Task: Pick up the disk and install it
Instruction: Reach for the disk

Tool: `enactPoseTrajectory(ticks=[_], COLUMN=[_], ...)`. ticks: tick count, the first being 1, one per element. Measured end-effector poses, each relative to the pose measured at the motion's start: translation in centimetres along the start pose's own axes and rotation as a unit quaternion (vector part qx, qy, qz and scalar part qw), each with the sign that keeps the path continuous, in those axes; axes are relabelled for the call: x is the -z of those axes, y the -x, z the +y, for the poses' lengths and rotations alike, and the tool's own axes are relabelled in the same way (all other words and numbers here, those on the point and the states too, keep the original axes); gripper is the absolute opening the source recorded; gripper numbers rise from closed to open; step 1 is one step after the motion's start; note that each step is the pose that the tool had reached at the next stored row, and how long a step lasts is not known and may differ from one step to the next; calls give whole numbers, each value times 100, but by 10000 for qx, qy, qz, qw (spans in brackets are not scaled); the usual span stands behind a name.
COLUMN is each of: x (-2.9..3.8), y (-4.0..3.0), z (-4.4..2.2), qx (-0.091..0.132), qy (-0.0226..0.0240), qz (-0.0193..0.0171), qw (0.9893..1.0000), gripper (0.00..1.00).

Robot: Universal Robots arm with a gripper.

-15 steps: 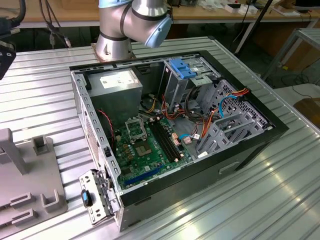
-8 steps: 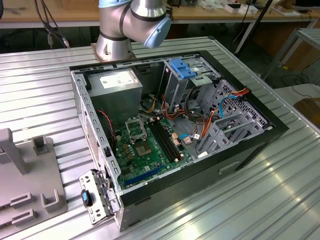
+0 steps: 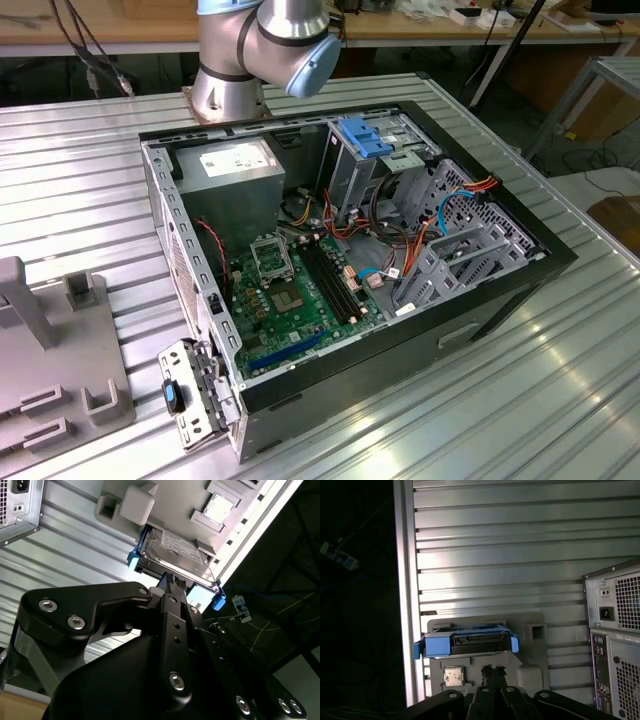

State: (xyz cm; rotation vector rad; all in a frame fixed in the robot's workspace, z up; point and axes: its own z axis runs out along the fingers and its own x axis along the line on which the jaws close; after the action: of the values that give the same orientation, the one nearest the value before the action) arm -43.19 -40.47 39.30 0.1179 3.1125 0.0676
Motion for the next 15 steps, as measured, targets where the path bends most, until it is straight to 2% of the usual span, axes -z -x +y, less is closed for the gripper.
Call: enactPoseTrajectory(ticks=[1, 4, 7, 9, 15], x=[1, 3, 3, 4, 5], y=[-36, -231, -323, -361, -366], z=[1, 14, 23, 23, 23], qx=[0, 0, 0, 0, 0], qy=[0, 0, 0, 0, 0], qz=[1, 0, 0, 0, 0], qw=[10000, 10000, 10000, 10000, 10000], gripper=[11, 11, 11, 11, 11])
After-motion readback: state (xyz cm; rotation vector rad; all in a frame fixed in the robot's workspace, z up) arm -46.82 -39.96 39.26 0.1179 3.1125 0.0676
